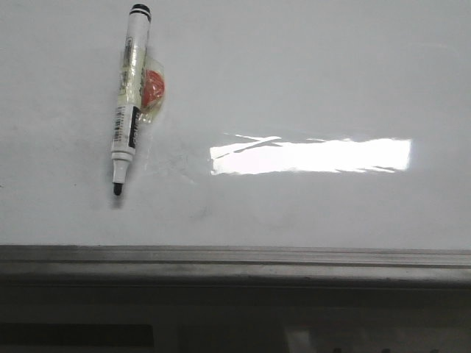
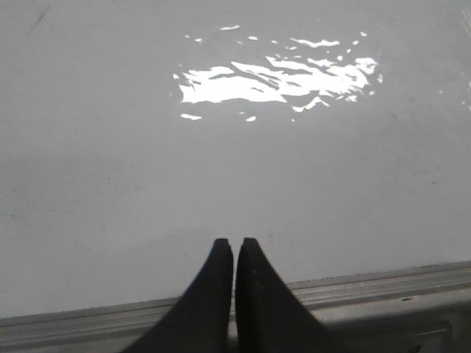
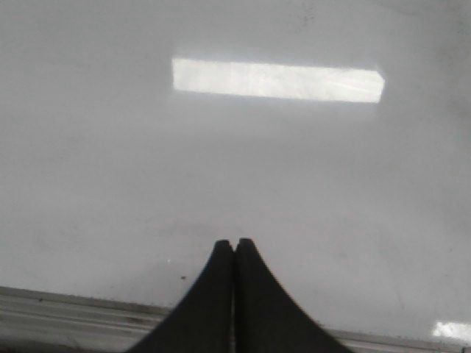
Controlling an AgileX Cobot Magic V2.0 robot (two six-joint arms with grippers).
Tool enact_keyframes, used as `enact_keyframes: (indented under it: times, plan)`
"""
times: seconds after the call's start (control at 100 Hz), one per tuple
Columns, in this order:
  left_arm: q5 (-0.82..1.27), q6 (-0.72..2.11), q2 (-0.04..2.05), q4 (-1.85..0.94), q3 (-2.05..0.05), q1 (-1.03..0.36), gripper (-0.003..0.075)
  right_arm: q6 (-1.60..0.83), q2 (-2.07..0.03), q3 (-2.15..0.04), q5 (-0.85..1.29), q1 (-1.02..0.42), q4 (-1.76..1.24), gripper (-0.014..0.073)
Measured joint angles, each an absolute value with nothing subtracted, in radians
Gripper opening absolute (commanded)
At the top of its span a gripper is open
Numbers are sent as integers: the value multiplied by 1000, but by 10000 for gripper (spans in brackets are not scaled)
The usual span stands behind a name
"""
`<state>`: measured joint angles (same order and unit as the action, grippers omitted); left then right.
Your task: Write number 6 on whiteboard
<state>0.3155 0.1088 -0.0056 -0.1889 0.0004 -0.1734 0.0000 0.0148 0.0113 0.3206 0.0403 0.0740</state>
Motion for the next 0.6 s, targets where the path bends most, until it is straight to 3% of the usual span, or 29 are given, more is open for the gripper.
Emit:
enact_keyframes:
  times: [0.25, 0.6]
  plan:
    - [264, 109, -6, -484, 0, -173, -20, 0, 15, 11, 166, 40, 49, -64]
    - [136, 109, -6, -937, 0, -173, -20, 0, 15, 11, -60, 40, -483, -64]
